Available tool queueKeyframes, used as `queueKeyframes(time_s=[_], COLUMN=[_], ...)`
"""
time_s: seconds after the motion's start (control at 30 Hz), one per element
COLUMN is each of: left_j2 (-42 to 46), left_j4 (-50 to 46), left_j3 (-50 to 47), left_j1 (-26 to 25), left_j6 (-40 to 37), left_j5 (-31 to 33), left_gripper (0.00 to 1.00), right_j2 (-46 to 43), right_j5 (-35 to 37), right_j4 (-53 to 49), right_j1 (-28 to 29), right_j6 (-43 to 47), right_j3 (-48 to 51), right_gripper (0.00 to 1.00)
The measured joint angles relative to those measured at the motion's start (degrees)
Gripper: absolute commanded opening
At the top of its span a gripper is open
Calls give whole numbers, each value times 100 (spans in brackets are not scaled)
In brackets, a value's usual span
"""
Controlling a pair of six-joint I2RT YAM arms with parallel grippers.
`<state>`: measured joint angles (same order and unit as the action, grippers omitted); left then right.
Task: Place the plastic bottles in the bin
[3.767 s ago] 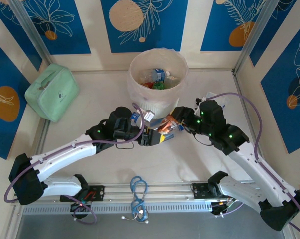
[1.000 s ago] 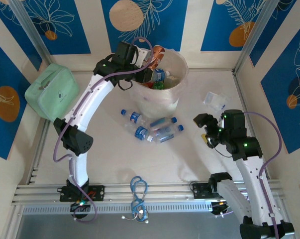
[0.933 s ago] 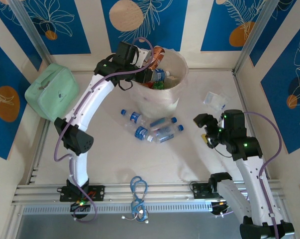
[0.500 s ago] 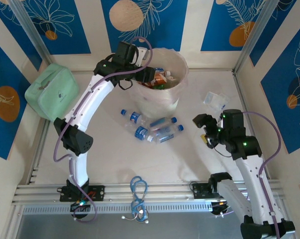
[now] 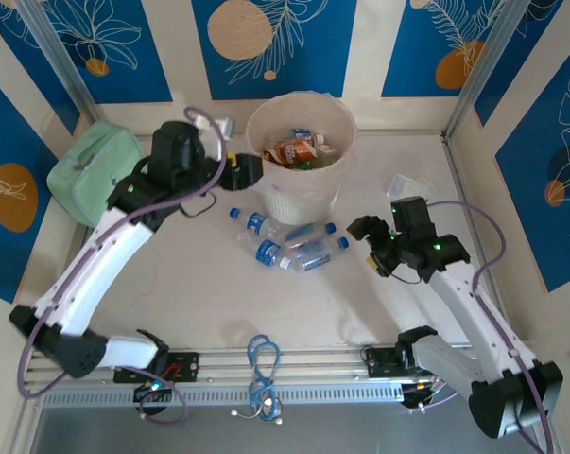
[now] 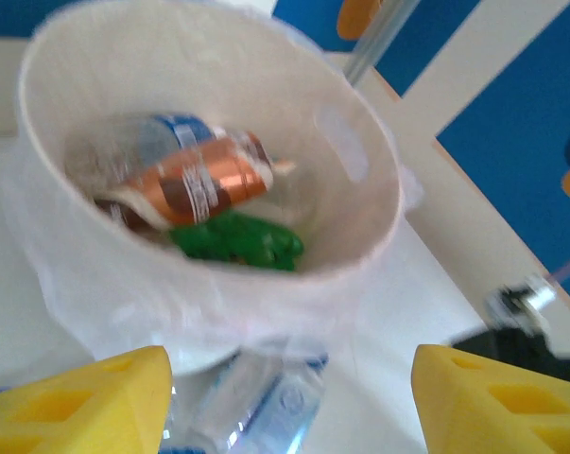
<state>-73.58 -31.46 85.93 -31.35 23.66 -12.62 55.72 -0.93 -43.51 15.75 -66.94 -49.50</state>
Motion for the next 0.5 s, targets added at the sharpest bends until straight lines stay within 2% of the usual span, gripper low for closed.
queueKeyframes(time_s=[0.3, 0.5], left_j2=[1272, 1554], left_j4=[505, 706], left_j3=[-2404, -3145], left_j1=[7, 7], left_j6=[673, 1060], left_j5=[-389, -560], left_gripper=[64, 62], right_j2=[1598, 2474], right_j5=[164, 208], right_j4=[643, 977], right_j1=[-2, -50], right_j6=[-170, -243], right_j3=[111, 7], right_gripper=[74, 69])
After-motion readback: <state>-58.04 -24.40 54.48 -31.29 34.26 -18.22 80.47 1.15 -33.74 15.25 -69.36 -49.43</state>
